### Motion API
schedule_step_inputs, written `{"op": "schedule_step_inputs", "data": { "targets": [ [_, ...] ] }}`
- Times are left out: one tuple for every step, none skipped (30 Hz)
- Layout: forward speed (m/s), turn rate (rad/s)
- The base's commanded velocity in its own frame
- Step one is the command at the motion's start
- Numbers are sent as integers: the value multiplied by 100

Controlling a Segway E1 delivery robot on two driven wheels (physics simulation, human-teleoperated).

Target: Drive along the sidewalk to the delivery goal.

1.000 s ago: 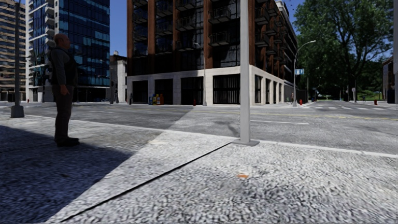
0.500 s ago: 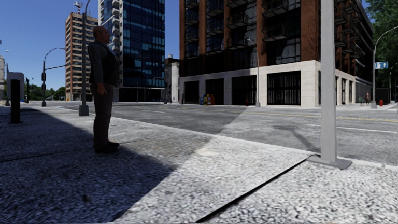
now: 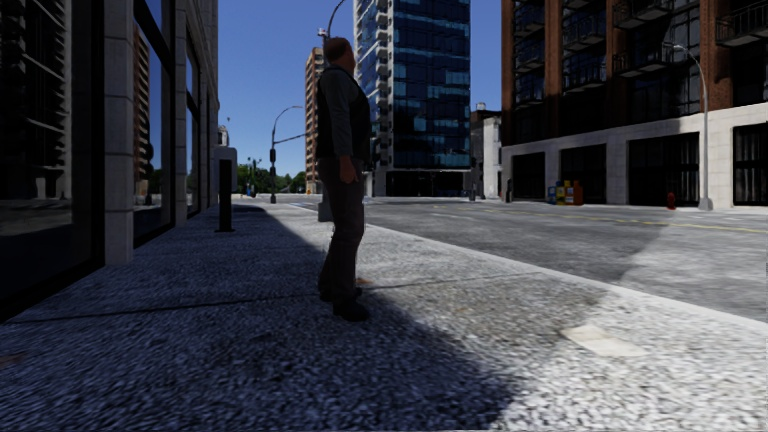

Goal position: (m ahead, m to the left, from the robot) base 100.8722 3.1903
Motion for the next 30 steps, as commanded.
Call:
{"op": "schedule_step_inputs", "data": {
  "targets": [
    [135,89],
    [135,89],
    [135,89],
    [135,89],
    [135,89],
    [135,89],
    [135,89],
    [135,89],
    [135,89],
    [135,89],
    [135,89],
    [136,89],
    [136,89],
    [136,89],
    [136,89],
    [136,89],
    [136,89],
    [136,87],
    [136,73],
    [136,73],
    [136,67],
    [136,56],
    [136,0],
    [136,0],
    [136,0],
    [136,0],
    [136,0],
    [141,0],
    [200,0],
    [200,0]
  ]
}}
